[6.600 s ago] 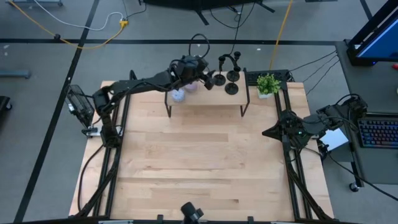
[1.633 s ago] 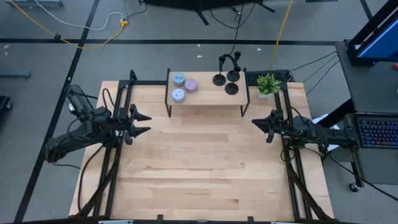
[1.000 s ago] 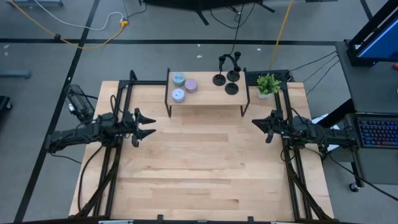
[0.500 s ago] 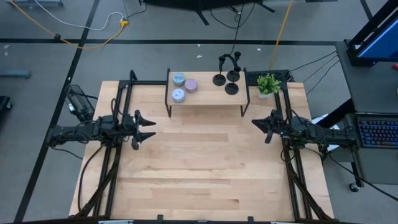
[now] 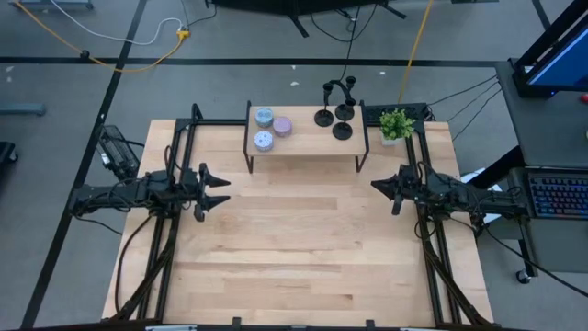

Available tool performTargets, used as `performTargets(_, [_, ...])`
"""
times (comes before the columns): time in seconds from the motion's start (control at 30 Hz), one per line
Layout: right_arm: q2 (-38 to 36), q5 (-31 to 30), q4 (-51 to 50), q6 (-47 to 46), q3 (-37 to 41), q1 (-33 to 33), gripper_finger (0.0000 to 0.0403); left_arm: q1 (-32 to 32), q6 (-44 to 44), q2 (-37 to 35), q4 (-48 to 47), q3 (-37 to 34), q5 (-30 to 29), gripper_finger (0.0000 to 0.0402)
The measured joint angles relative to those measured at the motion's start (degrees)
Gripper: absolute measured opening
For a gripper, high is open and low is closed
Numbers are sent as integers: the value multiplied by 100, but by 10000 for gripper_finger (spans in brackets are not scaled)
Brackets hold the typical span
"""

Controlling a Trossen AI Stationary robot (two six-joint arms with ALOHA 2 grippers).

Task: Pick & Place candle stick holders
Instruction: Return to Home Position

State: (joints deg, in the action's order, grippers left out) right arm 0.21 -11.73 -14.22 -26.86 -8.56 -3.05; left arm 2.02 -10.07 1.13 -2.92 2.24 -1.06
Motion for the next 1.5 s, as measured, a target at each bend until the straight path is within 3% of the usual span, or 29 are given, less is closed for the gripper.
performTargets(1.5, [7,-15,-17,56,27,0,0,2,-107,0,145,-7,-2,241])
